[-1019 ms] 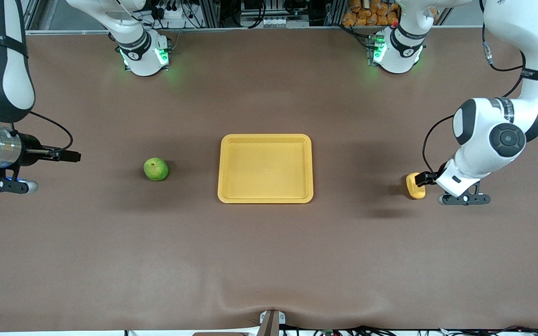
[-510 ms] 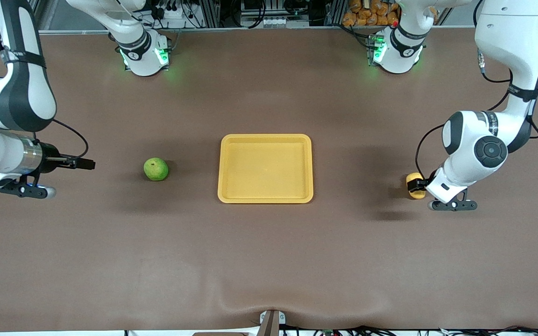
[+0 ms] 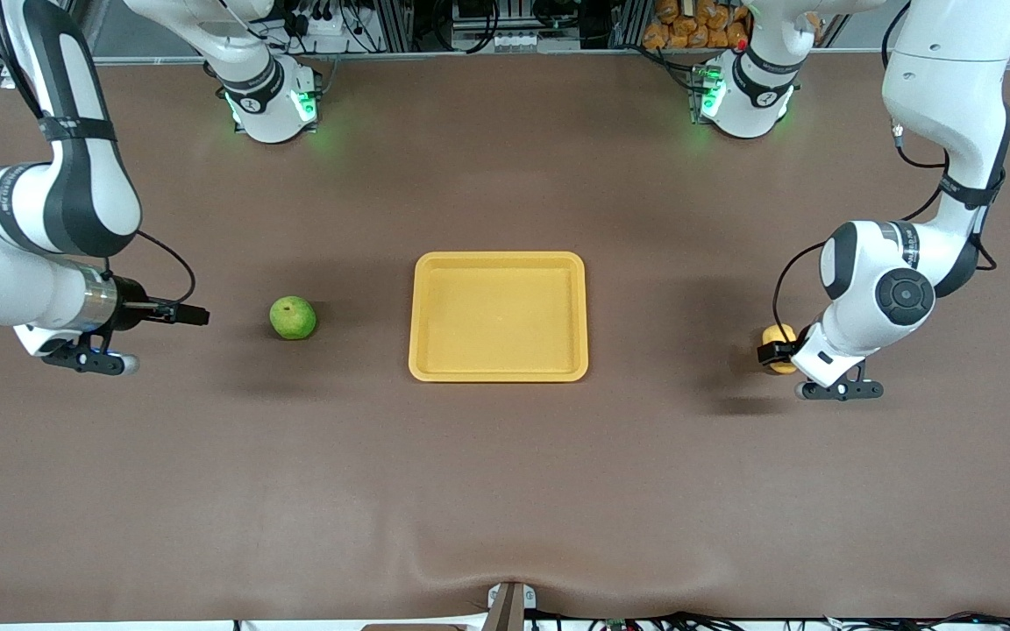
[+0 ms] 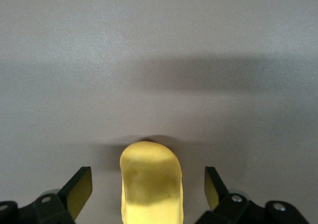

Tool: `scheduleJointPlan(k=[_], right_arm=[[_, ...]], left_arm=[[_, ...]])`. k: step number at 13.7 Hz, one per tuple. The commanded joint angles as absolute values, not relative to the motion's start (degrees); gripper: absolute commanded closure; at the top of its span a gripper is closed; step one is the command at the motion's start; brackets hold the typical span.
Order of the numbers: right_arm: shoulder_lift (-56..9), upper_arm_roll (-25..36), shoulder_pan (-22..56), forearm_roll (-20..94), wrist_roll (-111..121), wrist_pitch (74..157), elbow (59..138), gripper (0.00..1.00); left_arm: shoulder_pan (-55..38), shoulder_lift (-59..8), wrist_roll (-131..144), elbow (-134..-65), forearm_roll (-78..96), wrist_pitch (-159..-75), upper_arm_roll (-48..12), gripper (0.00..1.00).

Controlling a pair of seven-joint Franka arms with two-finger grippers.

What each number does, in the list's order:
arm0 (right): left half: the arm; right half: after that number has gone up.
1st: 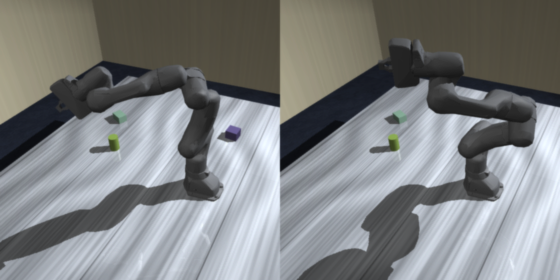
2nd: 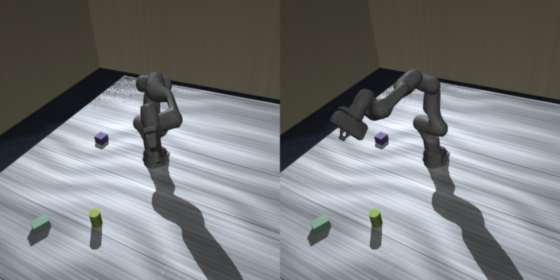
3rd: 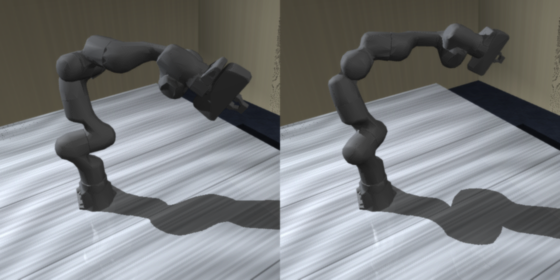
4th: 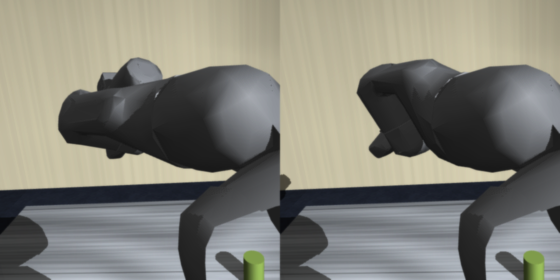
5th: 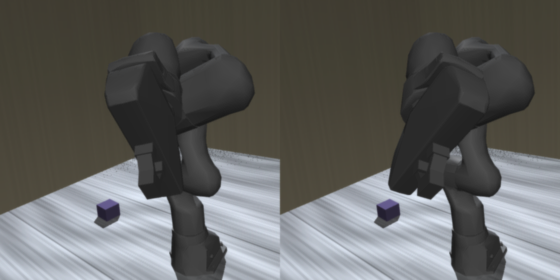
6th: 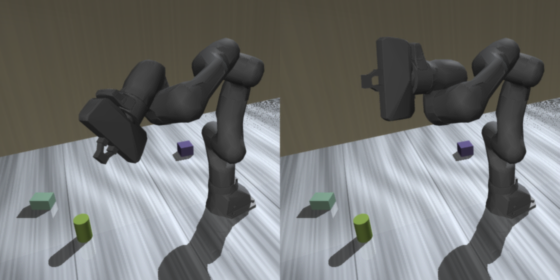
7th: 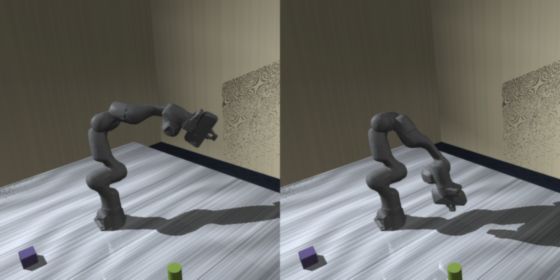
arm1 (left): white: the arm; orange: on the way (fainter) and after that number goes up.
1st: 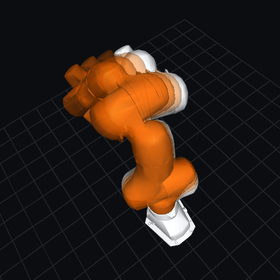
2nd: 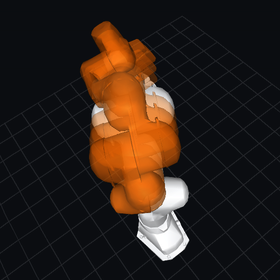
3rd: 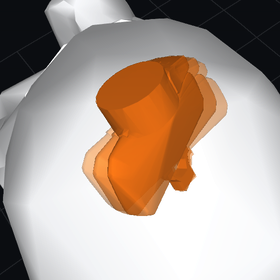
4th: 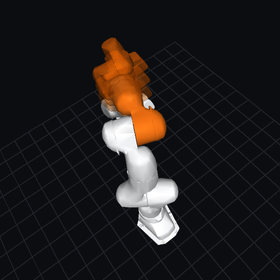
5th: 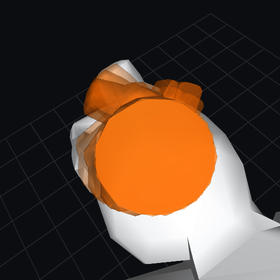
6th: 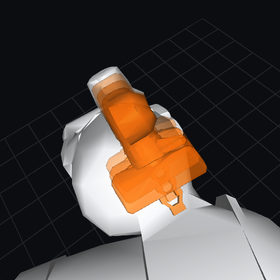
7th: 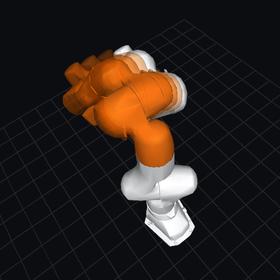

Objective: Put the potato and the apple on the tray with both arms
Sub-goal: 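Close the left gripper on the potato while the right gripper reaches the apple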

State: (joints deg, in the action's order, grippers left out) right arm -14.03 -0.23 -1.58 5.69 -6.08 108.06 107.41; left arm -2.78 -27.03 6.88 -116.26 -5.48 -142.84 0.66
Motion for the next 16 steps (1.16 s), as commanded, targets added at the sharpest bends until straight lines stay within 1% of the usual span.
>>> scheduleJointPlan(k=[1,2,4,6,9,10,11,13,14,15,16], right_arm=[[-13.01,-0.26,0.17,6.42,-7.11,111.69,111.52,0.0],[-13.09,-0.26,0.44,6.42,-8.6,112.49,112.32,0.0],[-13.1,-0.35,2.19,6.5,-10.71,113.11,112.94,0.0],[-13.27,-0.35,3.42,6.5,-12.91,113.9,113.55,0.0],[-13.27,-0.35,4.74,6.5,-13.1,119.86,117.76,0.0],[-13.27,-0.35,5.01,6.5,-13.1,121.01,118.64,0.0],[-13.36,-0.35,5.27,6.5,-13.18,122.16,119.61,0.0],[-13.45,-0.44,6.06,6.5,-14.32,124.97,121.37,0.0],[-13.88,-0.35,6.59,6.5,-15.02,125.76,121.64,0.0],[-14.67,-0.44,6.94,6.5,-15.55,126.29,121.73,0.0],[-15.37,-0.44,7.55,6.5,-16.17,127.26,121.82,0.0]], left_arm=[[-2.37,-27.68,7.91,-115.84,-5.89,-143.44,0.44,0.06],[-2.37,-27.77,8.0,-115.84,-5.89,-143.44,0.44,0.09],[-2.37,-27.6,8.0,-115.93,-5.89,-143.44,0.35,0.21],[-2.46,-27.51,8.0,-115.93,-5.89,-143.44,0.35,0.27],[-2.55,-27.33,7.91,-115.93,-5.89,-143.44,0.26,0.37],[-2.64,-27.25,7.91,-115.93,-5.89,-143.35,0.26,0.46],[-2.81,-27.25,7.56,-115.93,-5.98,-143.26,0.26,0.57],[-2.99,-26.9,7.21,-115.93,-5.98,-142.91,0.18,0.88],[-3.08,-26.63,7.03,-115.93,-6.06,-142.82,0.0,0.97],[-3.34,-26.02,7.03,-115.75,-6.06,-142.74,-0.17,1.0],[-3.34,-25.67,7.12,-115.66,-6.06,-142.73,-0.61,1.0]])
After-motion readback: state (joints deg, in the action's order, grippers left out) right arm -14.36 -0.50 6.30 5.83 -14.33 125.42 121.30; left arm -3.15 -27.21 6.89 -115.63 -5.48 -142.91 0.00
